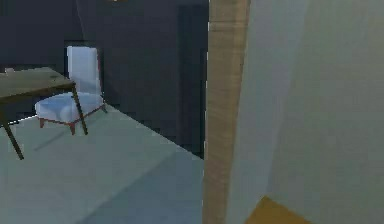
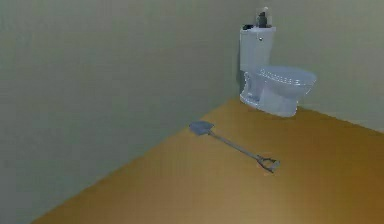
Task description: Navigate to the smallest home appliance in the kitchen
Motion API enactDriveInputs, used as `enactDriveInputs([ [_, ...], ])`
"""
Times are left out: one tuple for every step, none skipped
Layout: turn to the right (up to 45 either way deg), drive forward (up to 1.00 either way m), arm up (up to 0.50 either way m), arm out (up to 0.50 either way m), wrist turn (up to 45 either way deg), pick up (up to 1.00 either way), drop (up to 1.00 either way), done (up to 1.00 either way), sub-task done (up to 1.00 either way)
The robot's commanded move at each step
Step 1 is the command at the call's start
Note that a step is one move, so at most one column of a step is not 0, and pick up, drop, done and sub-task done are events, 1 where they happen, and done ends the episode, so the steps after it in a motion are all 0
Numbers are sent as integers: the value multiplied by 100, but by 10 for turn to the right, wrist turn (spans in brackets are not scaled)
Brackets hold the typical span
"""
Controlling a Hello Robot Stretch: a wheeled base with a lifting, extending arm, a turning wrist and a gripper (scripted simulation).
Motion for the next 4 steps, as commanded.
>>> enactDriveInputs([
  [-390, 0, 0, 0, 0, 0, 0, 0, 0],
  [0, 100, 0, 0, 0, 0, 0, 0, 0],
  [-30, 0, 0, 0, 0, 0, 0, 0, 0],
  [0, 10, 0, 0, 0, 0, 0, 0, 0],
])
